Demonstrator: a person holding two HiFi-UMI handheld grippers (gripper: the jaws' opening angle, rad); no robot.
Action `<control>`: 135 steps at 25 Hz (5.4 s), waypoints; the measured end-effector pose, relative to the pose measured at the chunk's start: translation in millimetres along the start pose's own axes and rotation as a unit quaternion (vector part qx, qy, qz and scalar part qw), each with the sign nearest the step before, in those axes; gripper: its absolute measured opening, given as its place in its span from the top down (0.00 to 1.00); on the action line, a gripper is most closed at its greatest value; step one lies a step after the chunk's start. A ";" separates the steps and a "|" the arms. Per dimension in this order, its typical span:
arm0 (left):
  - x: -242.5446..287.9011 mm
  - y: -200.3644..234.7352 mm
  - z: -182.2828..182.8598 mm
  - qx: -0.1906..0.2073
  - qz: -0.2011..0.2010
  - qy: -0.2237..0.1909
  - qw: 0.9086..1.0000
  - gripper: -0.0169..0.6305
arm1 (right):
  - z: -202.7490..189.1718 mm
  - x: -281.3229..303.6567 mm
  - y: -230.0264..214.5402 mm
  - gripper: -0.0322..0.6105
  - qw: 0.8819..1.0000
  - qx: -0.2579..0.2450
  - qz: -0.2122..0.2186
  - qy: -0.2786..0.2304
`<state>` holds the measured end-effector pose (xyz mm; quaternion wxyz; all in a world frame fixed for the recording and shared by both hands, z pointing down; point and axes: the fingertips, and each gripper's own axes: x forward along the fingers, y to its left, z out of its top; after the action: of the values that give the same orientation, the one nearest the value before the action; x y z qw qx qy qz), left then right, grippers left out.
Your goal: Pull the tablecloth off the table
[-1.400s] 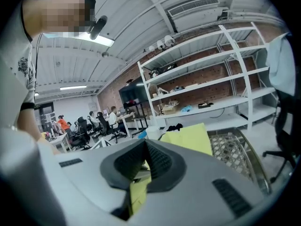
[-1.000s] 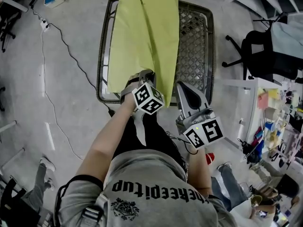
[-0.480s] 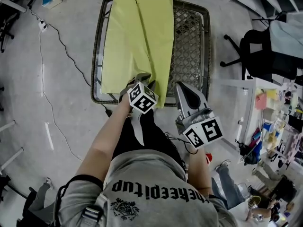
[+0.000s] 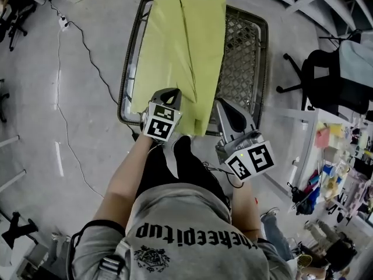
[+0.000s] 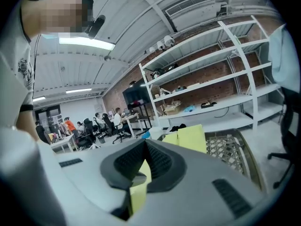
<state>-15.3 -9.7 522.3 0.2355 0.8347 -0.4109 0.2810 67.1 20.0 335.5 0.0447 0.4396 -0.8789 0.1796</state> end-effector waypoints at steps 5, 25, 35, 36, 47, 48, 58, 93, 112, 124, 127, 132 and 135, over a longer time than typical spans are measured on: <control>-32.4 61.5 -0.2 -0.087 0.078 -0.019 0.993 0.95 | 7.1 8.5 7.2 0.93 0.999 -0.009 0.038 -0.005; -25.0 165.4 -27.7 -0.144 0.150 0.053 0.977 0.82 | 23.0 81.1 28.7 0.93 0.997 -0.008 0.074 0.013; 16.1 188.9 -32.1 -0.136 0.118 0.101 0.978 0.76 | 22.6 115.0 20.2 0.93 0.999 0.008 0.031 0.021; 19.5 190.2 -33.4 -0.135 0.117 0.106 0.978 0.75 | 22.3 116.3 18.9 0.93 0.999 0.008 0.028 0.022; 30.1 194.8 -41.5 -0.126 0.157 0.132 0.971 0.80 | 19.3 114.3 7.1 0.93 1.000 0.017 -0.001 0.022; 31.7 192.3 -41.9 -0.127 0.150 0.136 0.971 0.84 | 19.3 113.0 6.6 0.93 1.000 0.017 -0.002 0.021; 45.3 128.9 20.9 -0.085 0.059 0.078 0.992 0.95 | 26.3 87.1 -11.3 0.93 0.999 0.023 -0.034 0.005; 91.3 -4.9 13.1 0.160 -0.074 0.083 0.981 0.68 | 17.3 11.4 -48.5 0.93 0.994 0.034 -0.102 -0.015; 32.3 -45.2 15.6 0.213 0.023 -0.027 0.976 0.93 | 17.8 -3.3 -30.0 0.93 0.998 0.014 -0.052 -0.018; -60.9 36.0 29.6 -0.012 0.123 -0.131 0.984 0.95 | -0.6 -18.4 -19.4 0.93 1.000 0.007 0.001 -0.009; -74.7 40.8 20.0 -0.021 0.137 -0.126 0.982 0.95 | -11.0 -18.7 -19.9 0.93 1.000 0.013 0.013 -0.004; -87.2 40.8 -9.4 -0.035 0.136 -0.097 0.985 0.95 | -47.7 -18.6 -26.4 0.93 0.999 0.033 0.006 0.027; -90.0 39.3 -30.7 -0.042 0.125 -0.078 0.988 0.95 | -72.6 -22.3 -26.3 0.93 0.997 0.048 -0.003 0.053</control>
<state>-101.3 37.6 491.5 0.2006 0.7857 -0.5402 0.2249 95.7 48.2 405.1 0.0703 0.4334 -0.8645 0.2448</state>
